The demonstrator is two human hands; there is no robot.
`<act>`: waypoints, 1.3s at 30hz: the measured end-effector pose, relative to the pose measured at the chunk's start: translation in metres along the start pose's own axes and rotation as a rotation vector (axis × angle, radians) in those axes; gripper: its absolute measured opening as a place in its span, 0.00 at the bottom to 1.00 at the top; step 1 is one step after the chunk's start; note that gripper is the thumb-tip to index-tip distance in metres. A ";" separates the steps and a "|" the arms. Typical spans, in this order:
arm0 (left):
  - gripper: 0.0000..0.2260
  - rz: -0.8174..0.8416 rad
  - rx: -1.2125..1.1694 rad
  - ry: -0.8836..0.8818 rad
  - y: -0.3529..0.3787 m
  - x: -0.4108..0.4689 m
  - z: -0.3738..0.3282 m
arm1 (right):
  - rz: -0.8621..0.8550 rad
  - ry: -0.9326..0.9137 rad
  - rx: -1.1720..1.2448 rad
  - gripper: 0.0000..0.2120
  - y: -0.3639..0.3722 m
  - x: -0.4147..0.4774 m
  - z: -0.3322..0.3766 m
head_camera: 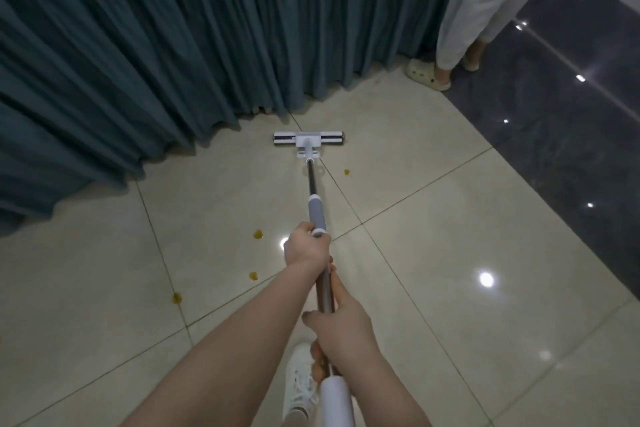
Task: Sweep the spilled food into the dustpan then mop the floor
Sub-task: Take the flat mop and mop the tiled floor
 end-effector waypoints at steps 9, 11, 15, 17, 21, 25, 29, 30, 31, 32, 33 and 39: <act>0.05 0.043 0.004 -0.043 0.072 -0.012 -0.024 | 0.054 0.066 0.078 0.34 -0.085 0.015 -0.023; 0.05 0.037 -0.013 -0.065 0.091 -0.035 -0.014 | 0.063 0.082 0.086 0.34 -0.107 0.004 -0.046; 0.06 0.015 0.006 -0.061 0.131 -0.086 0.009 | 0.096 0.065 0.040 0.33 -0.146 -0.019 -0.096; 0.03 0.004 -0.017 -0.062 0.152 -0.124 0.023 | 0.127 0.031 -0.004 0.35 -0.169 -0.039 -0.127; 0.02 -0.022 -0.096 -0.107 0.215 -0.218 0.067 | 0.186 -0.036 -0.079 0.35 -0.237 -0.105 -0.197; 0.05 -0.018 -0.132 -0.188 0.288 -0.324 0.103 | 0.301 -0.028 -0.119 0.33 -0.320 -0.179 -0.258; 0.10 -0.063 -0.066 -0.213 0.347 -0.372 0.122 | 0.304 -0.039 -0.203 0.34 -0.386 -0.218 -0.281; 0.09 -0.075 -0.064 -0.224 0.356 -0.376 0.123 | 0.304 -0.051 -0.227 0.33 -0.395 -0.220 -0.283; 0.08 -0.086 -0.077 -0.230 0.360 -0.380 0.116 | 0.307 -0.060 -0.247 0.34 -0.403 -0.219 -0.283; 0.07 -0.107 -0.107 -0.233 0.362 -0.387 0.104 | 0.314 -0.055 -0.257 0.34 -0.409 -0.216 -0.283; 0.06 -0.127 -0.154 -0.230 0.363 -0.391 0.091 | 0.318 -0.048 -0.272 0.34 -0.415 -0.211 -0.281; 0.03 -0.271 -0.322 -0.244 0.392 -0.369 0.044 | 0.300 -0.116 -0.399 0.28 -0.462 -0.164 -0.247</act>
Point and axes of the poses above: each hand's wrist, its own x-axis towards the middle knuckle, its own y-axis out of the palm, z = x × y, the point moved 5 cm from there along x, towards the middle knuckle
